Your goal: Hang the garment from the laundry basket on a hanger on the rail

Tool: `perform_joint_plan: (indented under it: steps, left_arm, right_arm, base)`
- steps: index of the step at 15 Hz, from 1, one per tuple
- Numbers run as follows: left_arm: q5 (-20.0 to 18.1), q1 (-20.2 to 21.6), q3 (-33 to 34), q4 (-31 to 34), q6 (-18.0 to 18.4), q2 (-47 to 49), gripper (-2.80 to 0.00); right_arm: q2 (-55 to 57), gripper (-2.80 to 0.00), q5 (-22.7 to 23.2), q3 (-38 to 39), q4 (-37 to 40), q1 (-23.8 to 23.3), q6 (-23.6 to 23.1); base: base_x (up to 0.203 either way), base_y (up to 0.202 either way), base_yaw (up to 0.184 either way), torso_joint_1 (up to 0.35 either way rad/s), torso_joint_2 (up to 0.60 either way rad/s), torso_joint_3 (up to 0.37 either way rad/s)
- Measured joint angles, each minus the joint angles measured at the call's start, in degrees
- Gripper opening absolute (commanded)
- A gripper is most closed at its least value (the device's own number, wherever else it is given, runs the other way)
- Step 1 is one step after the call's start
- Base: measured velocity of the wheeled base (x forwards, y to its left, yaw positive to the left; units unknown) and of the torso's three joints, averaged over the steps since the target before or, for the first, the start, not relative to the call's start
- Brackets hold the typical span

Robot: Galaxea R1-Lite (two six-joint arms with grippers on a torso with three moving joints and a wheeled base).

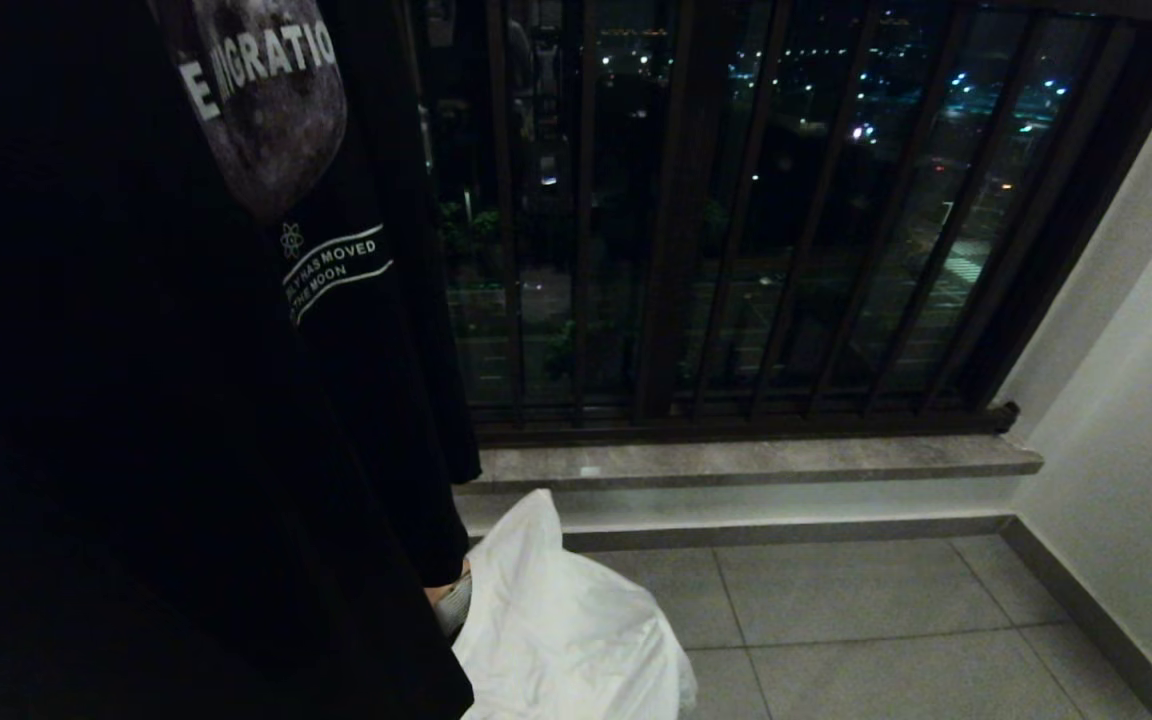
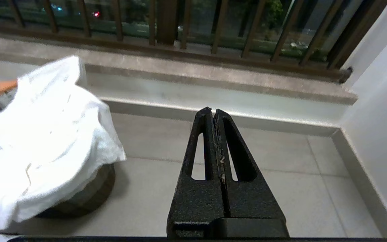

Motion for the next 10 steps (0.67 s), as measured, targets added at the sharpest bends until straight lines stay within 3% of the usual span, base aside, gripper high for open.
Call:
perform_joint_plan:
  steps: [3,10]
  left_arm:
    - [0.0,0.0,0.0,0.0,0.1,0.0,-2.80]
    - [0.1,0.1,-0.4,0.2,0.3,0.0,-2.80]
  right_arm:
    - [0.0,-2.80,0.0,0.0,0.0,0.0,0.0]
    - [0.0,-2.80,0.0,0.0,-0.1,0.0,0.0]
  base:
    - [0.000,0.000,0.000,-0.015,0.12,0.112]
    - [0.000,0.000,0.000,0.001,0.01,0.004]
